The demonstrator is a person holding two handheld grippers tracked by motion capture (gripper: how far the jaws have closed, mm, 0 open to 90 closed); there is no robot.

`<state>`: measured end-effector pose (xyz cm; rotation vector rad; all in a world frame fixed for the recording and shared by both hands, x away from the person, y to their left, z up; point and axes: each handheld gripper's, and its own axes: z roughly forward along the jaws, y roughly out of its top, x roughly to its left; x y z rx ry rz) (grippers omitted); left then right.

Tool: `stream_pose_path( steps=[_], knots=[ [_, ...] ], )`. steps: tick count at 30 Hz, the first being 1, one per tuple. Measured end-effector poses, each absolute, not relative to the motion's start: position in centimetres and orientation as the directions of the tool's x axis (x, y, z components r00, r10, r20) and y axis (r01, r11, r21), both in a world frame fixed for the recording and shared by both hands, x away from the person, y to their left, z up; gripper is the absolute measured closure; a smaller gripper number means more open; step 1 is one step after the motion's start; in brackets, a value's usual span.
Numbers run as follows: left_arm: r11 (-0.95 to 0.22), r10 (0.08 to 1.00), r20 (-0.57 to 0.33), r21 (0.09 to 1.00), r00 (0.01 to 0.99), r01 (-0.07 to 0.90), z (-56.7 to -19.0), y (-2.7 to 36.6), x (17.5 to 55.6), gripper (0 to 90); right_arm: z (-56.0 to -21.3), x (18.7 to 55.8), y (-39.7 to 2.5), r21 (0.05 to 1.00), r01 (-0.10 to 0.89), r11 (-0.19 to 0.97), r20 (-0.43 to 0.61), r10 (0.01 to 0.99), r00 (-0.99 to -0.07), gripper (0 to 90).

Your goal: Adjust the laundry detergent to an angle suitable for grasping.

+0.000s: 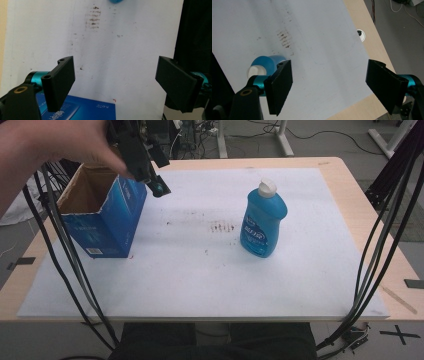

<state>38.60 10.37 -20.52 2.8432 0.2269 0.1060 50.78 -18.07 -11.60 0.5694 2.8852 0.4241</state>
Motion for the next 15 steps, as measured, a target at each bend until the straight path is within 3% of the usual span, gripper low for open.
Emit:
stream_pose_path(
  steps=[15],
  knots=[
    [-0.946,0.164,0.048,0.292,0.985,0.143,-20.33,10.24,38.6,16.2,-11.73,50.59,-18.51,0.318,0.348,0.882,-0.105,0.398,-0.911,21.0]
  ],
)
